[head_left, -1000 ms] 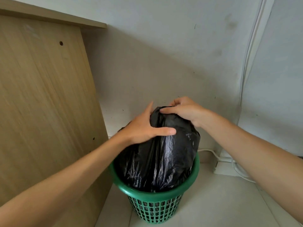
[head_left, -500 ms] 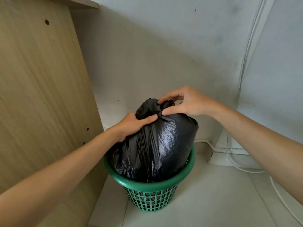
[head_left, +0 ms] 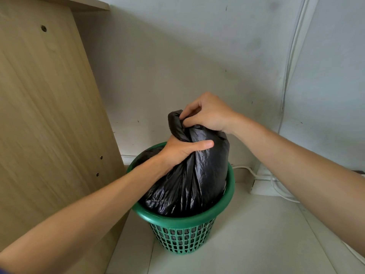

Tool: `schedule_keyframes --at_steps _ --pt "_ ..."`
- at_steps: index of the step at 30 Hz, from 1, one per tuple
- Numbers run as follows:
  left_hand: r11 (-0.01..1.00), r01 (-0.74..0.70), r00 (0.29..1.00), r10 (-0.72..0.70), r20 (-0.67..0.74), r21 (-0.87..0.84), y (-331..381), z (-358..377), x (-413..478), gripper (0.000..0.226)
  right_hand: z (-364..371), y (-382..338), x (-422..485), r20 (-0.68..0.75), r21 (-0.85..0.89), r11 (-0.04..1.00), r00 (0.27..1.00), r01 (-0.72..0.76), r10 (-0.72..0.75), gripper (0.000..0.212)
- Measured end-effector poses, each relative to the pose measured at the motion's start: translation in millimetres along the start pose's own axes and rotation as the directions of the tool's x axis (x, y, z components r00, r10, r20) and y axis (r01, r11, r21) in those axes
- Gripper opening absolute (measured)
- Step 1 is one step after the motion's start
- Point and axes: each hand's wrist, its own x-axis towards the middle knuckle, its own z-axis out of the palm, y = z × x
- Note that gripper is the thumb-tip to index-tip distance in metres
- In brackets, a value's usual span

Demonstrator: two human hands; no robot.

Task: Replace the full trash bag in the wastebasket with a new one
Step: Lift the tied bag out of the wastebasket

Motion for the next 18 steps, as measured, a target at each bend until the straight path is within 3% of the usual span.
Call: schedule_keyframes --at_steps 5,8,10,14,16,18 --pt "0.998 -0.017 0.991 0.009 -0.133 -0.059 -3.9 5.6 -0.2 0.057 -10.4 -3.8 -7.3 0.163 0.189 0.982 0.987 -0.022 -0.009 0.017" --pt "0.995 0.056 0.962 -0.031 -0.27 0.087 -4.7 0.0 -3.2 0.061 -17.3 1.9 -13.0 0.136 0.19 0.982 0.991 -0.018 -0.008 0.009" --pt "0.986 0.077 0.937 -0.022 -0.349 0.145 -7.7 -7.0 -2.8 0.051 -21.0 11.3 -16.2 0.07 0.176 0.983 0.997 -0.05 0.038 0.009" --pt "0.985 0.117 0.945 -0.07 -0.319 0.13 -8.0 -19.6 -1.3 0.05 -10.9 53.4 -31.5 -0.222 0.021 0.962 0.937 -0.274 0.271 0.026" --pt "0.977 0.151 0.946 -0.099 -0.308 0.15 -9.4 -22.3 -1.5 0.055 4.2 79.3 -46.6 -0.223 -0.105 0.898 0.891 -0.426 0.396 0.038" --pt "0.973 0.171 0.934 -0.109 -0.34 0.156 -12.7 -23.5 0.5 0.053 24.5 97.4 -63.3 -0.128 -0.013 0.787 0.781 -0.617 0.611 0.054"
